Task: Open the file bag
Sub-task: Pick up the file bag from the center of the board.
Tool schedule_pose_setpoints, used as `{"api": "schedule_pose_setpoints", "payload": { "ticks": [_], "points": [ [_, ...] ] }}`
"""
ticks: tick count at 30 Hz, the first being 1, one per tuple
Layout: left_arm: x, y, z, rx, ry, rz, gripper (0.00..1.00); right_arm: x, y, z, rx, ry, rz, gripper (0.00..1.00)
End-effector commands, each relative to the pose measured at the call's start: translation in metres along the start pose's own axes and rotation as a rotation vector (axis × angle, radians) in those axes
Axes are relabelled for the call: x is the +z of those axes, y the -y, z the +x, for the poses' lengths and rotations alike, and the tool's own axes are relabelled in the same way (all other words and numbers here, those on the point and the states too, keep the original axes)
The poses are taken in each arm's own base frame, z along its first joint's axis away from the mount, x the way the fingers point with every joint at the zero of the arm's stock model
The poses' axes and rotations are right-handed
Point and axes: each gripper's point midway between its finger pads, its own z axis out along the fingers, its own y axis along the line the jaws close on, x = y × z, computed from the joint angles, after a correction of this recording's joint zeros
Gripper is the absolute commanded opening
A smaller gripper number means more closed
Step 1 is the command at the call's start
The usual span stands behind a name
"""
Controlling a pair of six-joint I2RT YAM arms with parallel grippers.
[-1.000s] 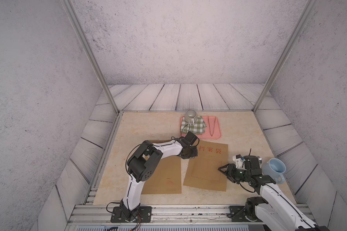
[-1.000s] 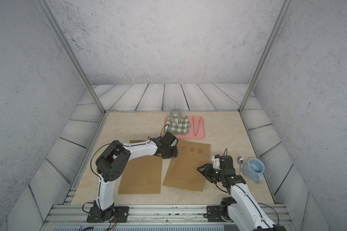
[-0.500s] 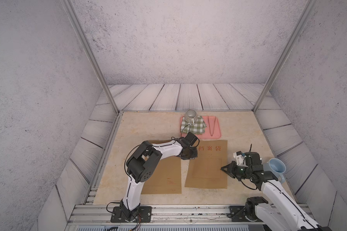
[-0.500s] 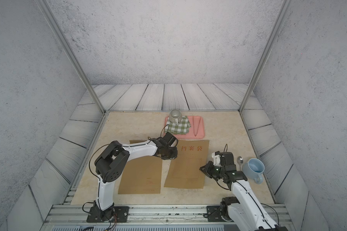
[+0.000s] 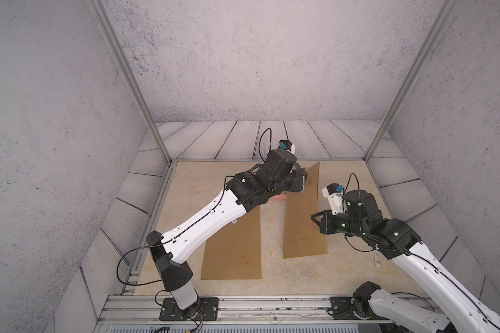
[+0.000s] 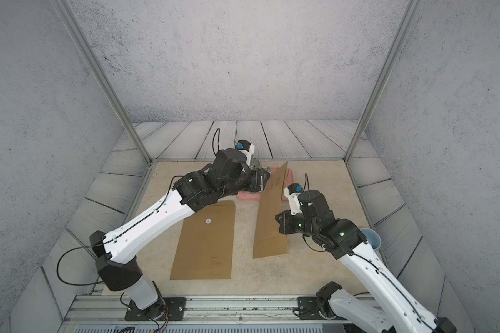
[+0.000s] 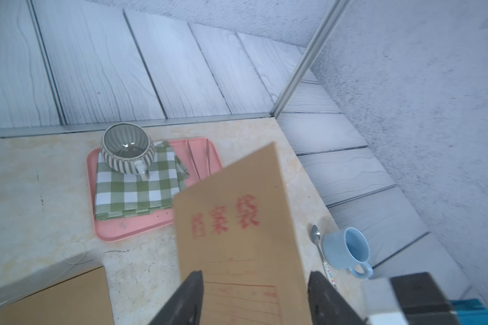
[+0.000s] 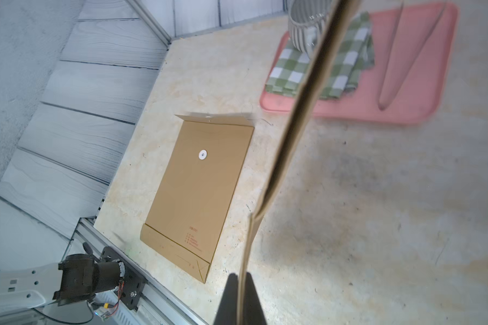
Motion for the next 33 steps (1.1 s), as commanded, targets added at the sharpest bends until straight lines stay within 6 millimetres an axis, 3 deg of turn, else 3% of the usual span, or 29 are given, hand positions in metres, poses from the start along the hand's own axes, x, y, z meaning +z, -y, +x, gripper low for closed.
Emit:
{"api": "schedule_pose_setpoints", "payload": {
  "ticks": [1, 9, 15, 26, 30, 31, 33],
  "points": [
    [0.013, -0.032, 0.026, 0.081, -0.114, -0.161, 0.63, -0.007, 0.007, -0.022, -0.107, 0.077, 0.132, 0.0],
    [0.011, -0.019, 0.018, 0.075, -0.123, -0.126, 0.65, 0.001, -0.029, -0.039, -0.255, 0.112, 0.111, 0.0],
    [0.012, -0.031, 0.015, 0.089, -0.151, -0.219, 0.63, 0.004, -0.038, -0.04, -0.367, 0.125, 0.19, 0.0],
    [0.009, -0.041, 0.014, 0.081, -0.17, -0.282, 0.22, 0.011, -0.047, -0.038, -0.452, 0.159, 0.237, 0.0],
    [0.012, -0.046, 0.019, 0.08, -0.186, -0.299, 0.0, 0.009, -0.047, -0.033, -0.446, 0.167, 0.213, 0.01],
    [0.013, -0.047, 0.019, 0.078, -0.187, -0.3, 0.0, 0.008, -0.046, -0.031, -0.443, 0.169, 0.211, 0.09],
    [0.013, -0.047, 0.018, 0.082, -0.182, -0.295, 0.0, 0.005, -0.038, -0.027, -0.43, 0.175, 0.228, 0.41]
  ]
}}
